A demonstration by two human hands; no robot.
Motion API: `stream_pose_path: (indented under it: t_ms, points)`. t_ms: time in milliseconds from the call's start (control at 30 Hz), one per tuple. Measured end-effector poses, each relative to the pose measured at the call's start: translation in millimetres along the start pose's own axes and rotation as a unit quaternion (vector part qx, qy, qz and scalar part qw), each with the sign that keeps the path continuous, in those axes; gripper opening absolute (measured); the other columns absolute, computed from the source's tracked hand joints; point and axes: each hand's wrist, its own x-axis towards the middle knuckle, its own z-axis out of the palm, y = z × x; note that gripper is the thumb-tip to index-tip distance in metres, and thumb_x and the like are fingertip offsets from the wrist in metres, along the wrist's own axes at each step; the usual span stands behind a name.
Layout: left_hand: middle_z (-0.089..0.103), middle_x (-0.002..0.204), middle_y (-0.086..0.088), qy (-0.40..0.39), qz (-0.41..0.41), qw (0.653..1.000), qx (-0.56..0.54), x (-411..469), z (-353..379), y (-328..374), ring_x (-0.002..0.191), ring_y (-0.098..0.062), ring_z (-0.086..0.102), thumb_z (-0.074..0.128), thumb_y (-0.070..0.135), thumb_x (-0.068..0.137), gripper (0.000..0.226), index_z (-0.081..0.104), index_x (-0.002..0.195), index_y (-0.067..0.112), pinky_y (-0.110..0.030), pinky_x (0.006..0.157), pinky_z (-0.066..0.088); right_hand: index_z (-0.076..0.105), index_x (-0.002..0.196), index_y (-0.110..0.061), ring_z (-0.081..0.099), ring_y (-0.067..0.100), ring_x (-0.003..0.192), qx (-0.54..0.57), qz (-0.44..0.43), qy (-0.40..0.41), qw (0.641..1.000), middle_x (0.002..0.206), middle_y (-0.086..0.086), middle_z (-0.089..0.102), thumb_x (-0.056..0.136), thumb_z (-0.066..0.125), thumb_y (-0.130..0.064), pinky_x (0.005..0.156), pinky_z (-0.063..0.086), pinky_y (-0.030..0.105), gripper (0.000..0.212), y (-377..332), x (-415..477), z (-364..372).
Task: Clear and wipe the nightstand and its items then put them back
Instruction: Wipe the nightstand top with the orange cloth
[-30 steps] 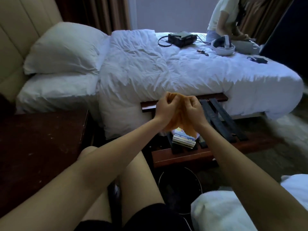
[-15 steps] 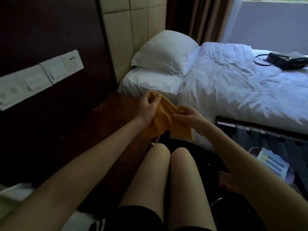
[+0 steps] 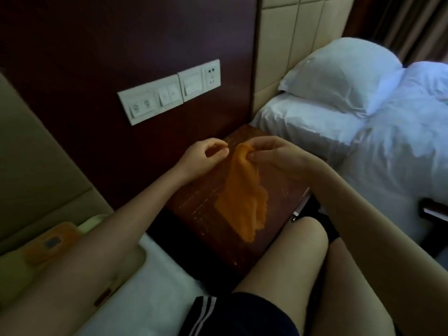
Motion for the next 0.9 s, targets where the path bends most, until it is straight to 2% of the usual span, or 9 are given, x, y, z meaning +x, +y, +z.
stream_pose_path:
  t_ms: [133, 267, 333, 433, 500, 600, 733, 833, 900]
  points:
    - [0.063, 0.114, -0.016, -0.077, 0.022, 0.937, -0.339, -32.3, -2.8, 21.3, 0.107, -0.028, 0.06, 0.039, 0.043, 0.095, 0.044, 0.054, 0.124, 0.013, -0.033, 0.088, 0.051, 0.064, 0.092, -0.019, 0.06, 0.002, 0.072, 0.008, -0.043, 0.007, 0.999, 0.085, -0.008, 0.062, 0.092, 0.048, 0.0, 0.064, 0.047, 0.017, 0.025, -5.9, 18.2, 22.5]
    - [0.065, 0.106, -0.01, -0.068, -0.019, 0.922, -0.382, -44.3, 9.0, 26.8, 0.095, -0.023, 0.065, 0.041, 0.047, 0.089, 0.046, 0.053, 0.122, 0.017, -0.032, 0.075, 0.054, 0.064, 0.087, -0.019, 0.058, 0.011, 0.081, 0.066, -0.032, 0.102, 0.992, 0.101, 0.003, 0.052, 0.09, 0.051, -0.001, 0.066, 0.05, 0.023, 0.023, 8.0, 14.8, 38.5]
    - [0.062, 0.11, -0.012, -0.073, -0.021, 0.919, -0.388, -47.1, 20.4, 23.3, 0.098, -0.023, 0.062, 0.042, 0.046, 0.088, 0.048, 0.052, 0.123, 0.014, -0.034, 0.079, 0.054, 0.065, 0.088, -0.025, 0.058, 0.018, 0.089, 0.065, -0.006, 0.166, 0.984, 0.11, 0.01, 0.053, 0.09, 0.055, -0.006, 0.072, 0.051, 0.028, 0.022, 18.3, 10.8, 47.6]
    - [0.058, 0.117, -0.017, -0.069, -0.05, 0.906, -0.414, -51.7, 40.7, 16.0, 0.108, -0.029, 0.058, 0.045, 0.037, 0.092, 0.045, 0.05, 0.124, 0.007, -0.04, 0.092, 0.049, 0.063, 0.099, -0.024, 0.062, 0.008, 0.073, 0.088, 0.018, 0.216, 0.972, 0.096, 0.007, 0.06, 0.092, 0.055, -0.014, 0.056, 0.05, 0.019, 0.015, 32.2, 2.5, 63.3]
    - [0.063, 0.109, -0.012, -0.048, -0.089, 0.888, -0.448, -53.7, 50.5, 13.2, 0.104, -0.026, 0.061, 0.043, 0.031, 0.096, 0.034, 0.052, 0.119, 0.008, -0.035, 0.087, 0.052, 0.061, 0.103, -0.025, 0.062, 0.002, 0.064, 0.102, 0.023, 0.228, 0.968, 0.086, 0.0, 0.061, 0.093, 0.054, -0.015, 0.052, 0.047, 0.015, 0.016, 41.2, -2.7, 70.5]
    - [0.063, 0.09, -0.004, 0.053, -0.162, 0.889, -0.425, -59.7, 54.2, 7.6, 0.082, -0.018, 0.066, 0.047, 0.03, 0.094, 0.016, 0.054, 0.106, 0.022, -0.029, 0.067, 0.053, 0.058, 0.104, -0.03, 0.061, 0.005, 0.067, 0.123, 0.044, 0.229, 0.965, 0.089, -0.003, 0.059, 0.092, 0.055, -0.014, 0.055, 0.048, 0.017, 0.021, 55.2, -10.8, 74.1]
    - [0.06, 0.09, -0.003, 0.145, -0.193, 0.882, -0.406, -77.5, 40.0, 1.1, 0.06, -0.013, 0.061, 0.052, 0.016, 0.092, 0.018, 0.044, 0.105, 0.027, -0.027, 0.051, 0.049, 0.054, 0.099, -0.038, 0.052, 0.005, 0.06, -0.027, 0.115, 0.214, 0.97, 0.083, -0.007, 0.056, 0.091, 0.052, -0.014, 0.053, 0.043, 0.016, 0.026, 76.0, -26.6, 80.7]
    - [0.06, 0.096, -0.003, 0.218, -0.201, 0.9, -0.32, -93.6, 33.7, -6.9, 0.059, -0.01, 0.059, 0.051, 0.011, 0.091, 0.025, 0.042, 0.106, 0.028, -0.025, 0.051, 0.048, 0.053, 0.112, -0.025, 0.052, 0.003, 0.068, -0.103, 0.116, 0.229, 0.961, 0.095, -0.004, 0.058, 0.09, 0.05, -0.006, 0.059, 0.041, 0.009, 0.029, 97.1, -45.6, 98.2]
    - [0.057, 0.094, 0.001, 0.284, -0.198, 0.913, -0.217, -100.5, 37.5, -17.1, 0.068, -0.004, 0.058, 0.051, 0.013, 0.09, 0.021, 0.044, 0.106, 0.025, -0.021, 0.06, 0.046, 0.052, 0.123, -0.019, 0.054, 0.01, 0.092, -0.216, 0.121, 0.223, 0.943, 0.112, 0.001, 0.057, 0.089, 0.051, -0.007, 0.077, 0.039, 0.016, 0.036, 115.1, -55.5, 109.4]
